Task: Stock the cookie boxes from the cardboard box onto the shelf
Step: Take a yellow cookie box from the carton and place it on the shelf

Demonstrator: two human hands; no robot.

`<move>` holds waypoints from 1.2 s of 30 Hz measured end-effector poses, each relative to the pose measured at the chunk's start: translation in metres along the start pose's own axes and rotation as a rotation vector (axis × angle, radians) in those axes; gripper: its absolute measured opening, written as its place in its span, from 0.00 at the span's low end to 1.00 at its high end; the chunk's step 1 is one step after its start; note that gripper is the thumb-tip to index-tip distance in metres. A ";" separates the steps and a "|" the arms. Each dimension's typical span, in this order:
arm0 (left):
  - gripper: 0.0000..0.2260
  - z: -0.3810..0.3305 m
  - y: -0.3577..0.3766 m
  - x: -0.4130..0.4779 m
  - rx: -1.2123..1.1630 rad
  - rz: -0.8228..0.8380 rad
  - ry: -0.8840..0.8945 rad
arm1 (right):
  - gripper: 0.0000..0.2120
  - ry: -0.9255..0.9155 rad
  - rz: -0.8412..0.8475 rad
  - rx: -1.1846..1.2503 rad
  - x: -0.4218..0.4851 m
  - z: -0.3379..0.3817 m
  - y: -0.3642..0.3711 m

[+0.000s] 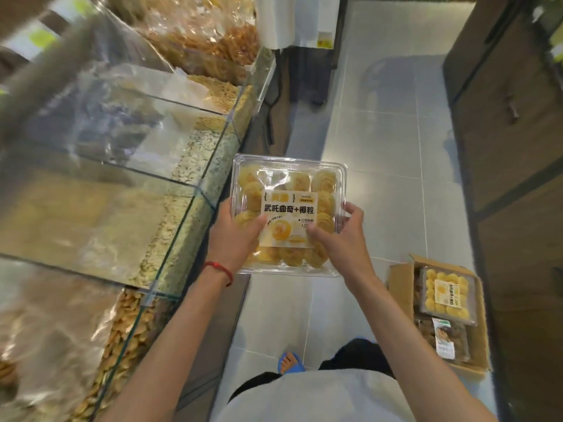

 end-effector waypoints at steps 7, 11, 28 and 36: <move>0.29 0.011 -0.092 0.020 -0.042 -0.244 -0.039 | 0.37 -0.096 0.159 -0.063 0.030 0.049 0.094; 0.21 0.014 -0.127 0.036 -0.066 -0.359 -0.062 | 0.35 -0.146 0.253 -0.087 0.060 0.075 0.139; 0.32 0.004 -0.212 0.077 -0.054 -0.909 -0.291 | 0.43 -0.406 1.037 -0.247 0.151 0.180 0.336; 0.32 0.003 -0.278 0.051 -0.015 -1.095 -0.332 | 0.39 -0.557 1.168 -0.209 0.110 0.214 0.421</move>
Point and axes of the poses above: each hand's wrist, its own x-axis towards the middle knuckle, its own y-axis out of the palm, z = x × y, the point moved 10 cm from there along x, towards the middle knuckle, and after that the axes turned 1 degree about -z, right-handed, at the moved point
